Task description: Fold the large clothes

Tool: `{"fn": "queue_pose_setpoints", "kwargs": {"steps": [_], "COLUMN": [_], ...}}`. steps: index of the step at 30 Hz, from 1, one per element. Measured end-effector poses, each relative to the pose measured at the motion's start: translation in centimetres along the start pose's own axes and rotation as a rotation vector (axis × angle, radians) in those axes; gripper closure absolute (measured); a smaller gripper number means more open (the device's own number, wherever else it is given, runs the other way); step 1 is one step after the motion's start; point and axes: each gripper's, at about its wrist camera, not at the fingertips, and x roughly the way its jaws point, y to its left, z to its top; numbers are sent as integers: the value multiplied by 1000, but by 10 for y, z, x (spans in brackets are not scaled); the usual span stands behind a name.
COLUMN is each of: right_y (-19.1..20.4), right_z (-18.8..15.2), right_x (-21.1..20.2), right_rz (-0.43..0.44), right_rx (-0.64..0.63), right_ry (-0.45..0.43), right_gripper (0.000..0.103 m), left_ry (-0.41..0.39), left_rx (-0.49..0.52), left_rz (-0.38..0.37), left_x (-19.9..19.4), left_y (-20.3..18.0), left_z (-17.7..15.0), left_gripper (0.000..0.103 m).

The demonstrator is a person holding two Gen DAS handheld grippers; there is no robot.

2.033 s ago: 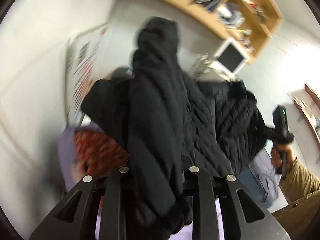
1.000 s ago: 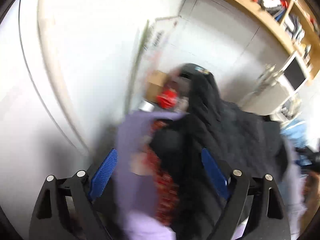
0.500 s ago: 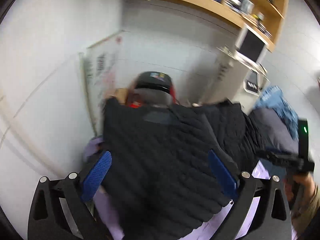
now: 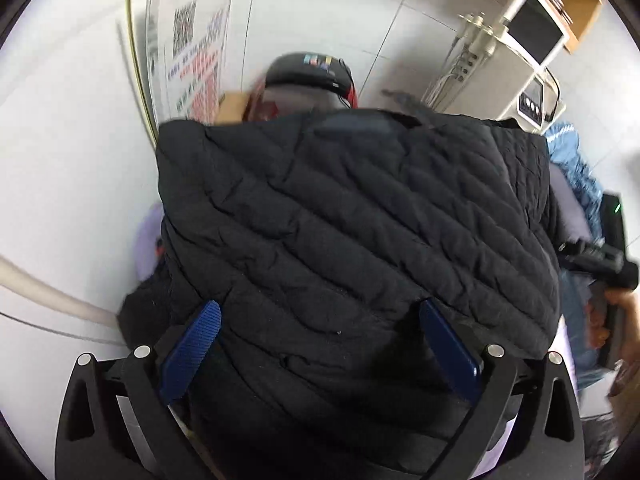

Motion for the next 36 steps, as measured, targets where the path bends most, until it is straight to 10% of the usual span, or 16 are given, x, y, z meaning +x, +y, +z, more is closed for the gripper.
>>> {"fn": "queue_pose_setpoints", "kwargs": {"steps": [6, 17, 25, 36], "right_y": [13, 68, 148, 163], "right_z": [-9, -54, -117, -147], "right_x": [21, -53, -108, -131], "right_rz": [-70, -132, -253, -326], "right_rx": [2, 55, -264, -310], "right_ry": [-17, -124, -78, -50], "right_gripper": [7, 6, 6, 6], "left_ry": [4, -57, -23, 75], "left_rx": [-27, 2, 125, 96], "left_rz": [-51, 100, 121, 178], "left_x": [19, -59, -90, -98], "left_y": [14, -34, -101, -131], "left_z": [-1, -8, -36, -58], "left_gripper": [5, 6, 6, 6]}}
